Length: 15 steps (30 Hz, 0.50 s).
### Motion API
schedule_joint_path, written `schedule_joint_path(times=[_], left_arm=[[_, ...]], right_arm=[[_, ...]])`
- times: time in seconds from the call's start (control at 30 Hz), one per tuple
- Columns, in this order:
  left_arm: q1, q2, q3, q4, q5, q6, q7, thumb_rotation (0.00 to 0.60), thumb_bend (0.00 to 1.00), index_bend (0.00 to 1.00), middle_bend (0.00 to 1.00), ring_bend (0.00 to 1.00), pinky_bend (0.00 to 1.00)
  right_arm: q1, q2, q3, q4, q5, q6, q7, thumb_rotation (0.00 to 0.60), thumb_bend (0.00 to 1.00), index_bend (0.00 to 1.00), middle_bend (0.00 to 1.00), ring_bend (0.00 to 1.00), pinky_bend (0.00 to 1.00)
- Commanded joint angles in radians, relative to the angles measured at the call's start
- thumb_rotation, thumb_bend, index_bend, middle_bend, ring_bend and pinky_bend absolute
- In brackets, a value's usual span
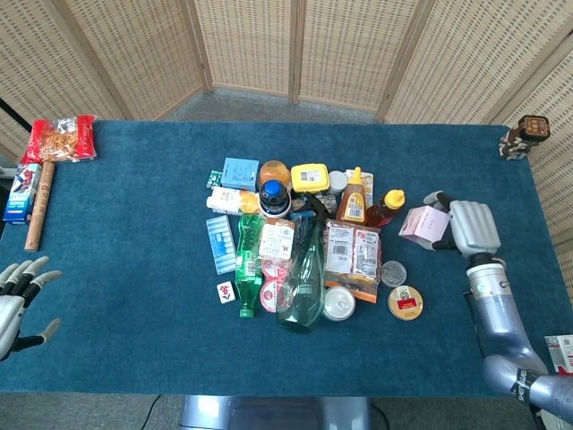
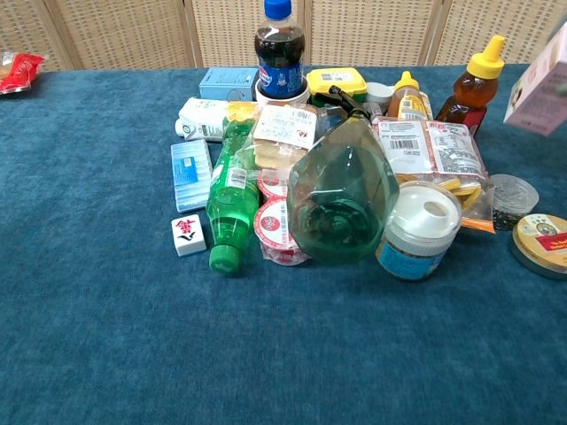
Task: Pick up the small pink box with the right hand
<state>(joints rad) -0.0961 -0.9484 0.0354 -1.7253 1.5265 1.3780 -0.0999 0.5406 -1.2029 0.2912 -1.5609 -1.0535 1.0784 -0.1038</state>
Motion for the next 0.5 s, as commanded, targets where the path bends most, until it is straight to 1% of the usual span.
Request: schedule_joint_path(times=[0.03,0.27,0.5], left_arm=[[-0.003,-0.003,-0.001,0.002,-0.001,-0.004,-0.001,0.600,0.34,0.20,0.02,0.00,0.00],[-0.010,-0.007,-0.005,0.009,-0.002,-0.011,-0.006,0.600,0.35,0.20,0.02,0.00,0.00],[-0.013,-0.012,-0.004,0.017,-0.001,-0.015,-0.013,0.600,0.35,0.20,0.02,0.00,0.00]], right_arm=[[-0.011,0.022,0.018,-0.034,-0.012,0.027,0.019,0.600,0.06,0.34,0.75,0.87,0.63],[-0.026,0.061,0.035,-0.094,-0.035,0.072,0.032,0.600,0.06,0.34,0.75,0.88,0.63],[-0.032,0.073,0.031,-0.128,-0.036,0.089,0.014,0.600,0.06,0.34,0.75,0.88,0.63]])
